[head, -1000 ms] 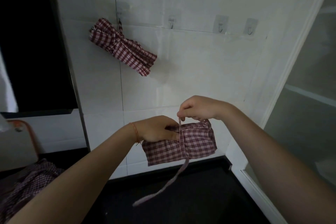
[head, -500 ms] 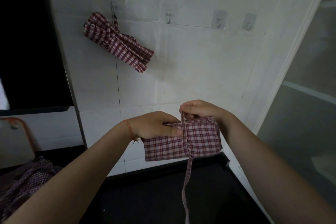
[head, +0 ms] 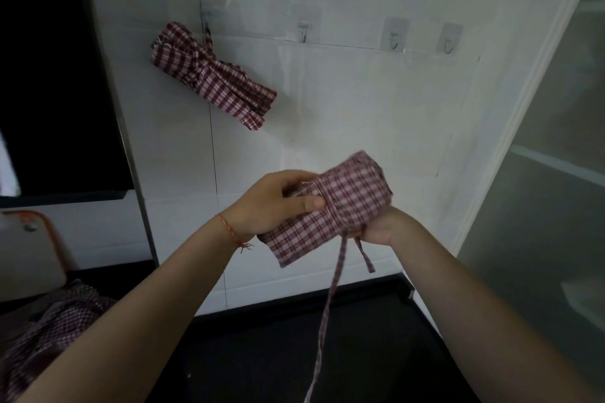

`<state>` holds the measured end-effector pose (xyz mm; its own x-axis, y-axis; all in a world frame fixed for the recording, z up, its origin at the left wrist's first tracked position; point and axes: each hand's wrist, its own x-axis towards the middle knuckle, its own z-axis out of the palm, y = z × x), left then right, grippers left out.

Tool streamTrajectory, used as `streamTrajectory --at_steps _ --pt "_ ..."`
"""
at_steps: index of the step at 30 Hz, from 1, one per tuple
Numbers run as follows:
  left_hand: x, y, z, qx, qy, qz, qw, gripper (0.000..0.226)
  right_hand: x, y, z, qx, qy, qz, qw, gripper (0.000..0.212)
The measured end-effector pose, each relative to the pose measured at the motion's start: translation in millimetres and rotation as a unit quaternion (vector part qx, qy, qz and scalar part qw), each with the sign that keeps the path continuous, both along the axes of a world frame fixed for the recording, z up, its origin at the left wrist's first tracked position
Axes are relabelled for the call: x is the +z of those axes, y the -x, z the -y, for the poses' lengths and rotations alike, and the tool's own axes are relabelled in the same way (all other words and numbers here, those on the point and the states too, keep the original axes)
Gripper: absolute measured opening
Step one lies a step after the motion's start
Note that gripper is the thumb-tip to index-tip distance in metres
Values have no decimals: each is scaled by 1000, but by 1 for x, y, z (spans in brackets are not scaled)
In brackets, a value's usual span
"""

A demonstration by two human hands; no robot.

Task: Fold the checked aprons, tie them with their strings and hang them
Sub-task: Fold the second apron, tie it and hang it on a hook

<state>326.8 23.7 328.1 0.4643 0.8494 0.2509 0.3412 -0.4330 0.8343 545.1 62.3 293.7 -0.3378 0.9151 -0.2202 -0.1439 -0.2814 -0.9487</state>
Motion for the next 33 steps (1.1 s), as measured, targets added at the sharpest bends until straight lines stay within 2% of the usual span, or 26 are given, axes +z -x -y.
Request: streamTrajectory --at_steps 2,5,9,15,17,20,22,24,25,27,30,33 --pt "-3 2 -3 46 -4 15 999 34 -6 3 -3 36 -84 134 987 27" --pt "-9 5 -9 89 61 93 990 29 -3 13 -1 26 -149 224 963 25" --pt "-16 12 -18 144 133 138 971 38 2 16 7 -19 -172 206 963 24" --pt "-29 20 -24 161 205 235 936 38 3 30 16 31 -130 113 984 26" --pt "-32 23 -25 136 234 288 918 39 0 26 18 49 -108 86 989 27" --pt "-35 30 -21 15 258 341 904 37 -3 23 21 101 -80 103 986 34" --pt "-37 34 -19 -90 230 260 934 43 -5 23 26 143 -80 168 972 35" --pt "-35 31 -16 -167 202 107 959 45 0 19 28 129 -70 214 966 29" --pt "-33 28 -15 -173 183 31 967 44 4 17 28 92 -55 226 968 27" --pt "-28 22 -17 -141 143 -68 977 44 9 8 22 89 -38 287 953 29" --pt "-22 20 -15 -120 135 -117 977 52 19 3 13 141 -71 344 926 31" --pt "-25 19 -15 -110 126 -198 966 55 22 2 3 169 -101 376 906 19"
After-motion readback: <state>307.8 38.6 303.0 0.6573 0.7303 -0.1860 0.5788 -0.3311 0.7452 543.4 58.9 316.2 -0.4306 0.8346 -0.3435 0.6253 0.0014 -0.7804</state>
